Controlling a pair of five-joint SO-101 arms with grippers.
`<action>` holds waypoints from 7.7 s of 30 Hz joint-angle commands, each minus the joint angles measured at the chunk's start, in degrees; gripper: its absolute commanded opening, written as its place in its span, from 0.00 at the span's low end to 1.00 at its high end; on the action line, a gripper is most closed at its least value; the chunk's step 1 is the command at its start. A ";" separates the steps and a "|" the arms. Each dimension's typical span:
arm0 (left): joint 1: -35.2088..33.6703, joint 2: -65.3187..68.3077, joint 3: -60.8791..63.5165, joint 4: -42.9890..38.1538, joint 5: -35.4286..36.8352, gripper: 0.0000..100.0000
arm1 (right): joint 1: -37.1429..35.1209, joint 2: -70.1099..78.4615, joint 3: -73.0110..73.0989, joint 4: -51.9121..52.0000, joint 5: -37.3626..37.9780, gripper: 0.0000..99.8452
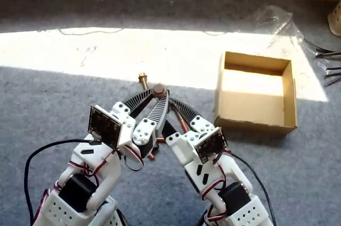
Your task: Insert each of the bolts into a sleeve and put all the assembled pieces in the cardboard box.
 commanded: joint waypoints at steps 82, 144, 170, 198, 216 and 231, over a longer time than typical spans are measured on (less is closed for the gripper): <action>-27.12 -5.93 -14.37 32.09 -8.97 0.01 | 26.95 32.31 -45.85 38.90 5.27 0.00; -42.86 -6.02 -5.23 32.79 -8.62 0.01 | 36.53 88.57 -59.65 19.38 -1.14 0.18; -40.40 -13.76 -1.80 34.29 -8.70 0.01 | 12.70 67.38 -60.18 38.46 -4.31 0.18; -47.16 -14.02 -2.15 35.34 -8.88 0.01 | -11.12 94.02 -72.66 46.37 -5.27 0.18; -65.80 -14.11 -1.80 35.34 -8.88 0.01 | -18.68 94.20 -72.57 43.21 -5.71 0.18; -76.26 -14.11 0.92 29.80 -8.62 0.01 | -18.77 99.56 -72.84 36.00 -16.18 0.18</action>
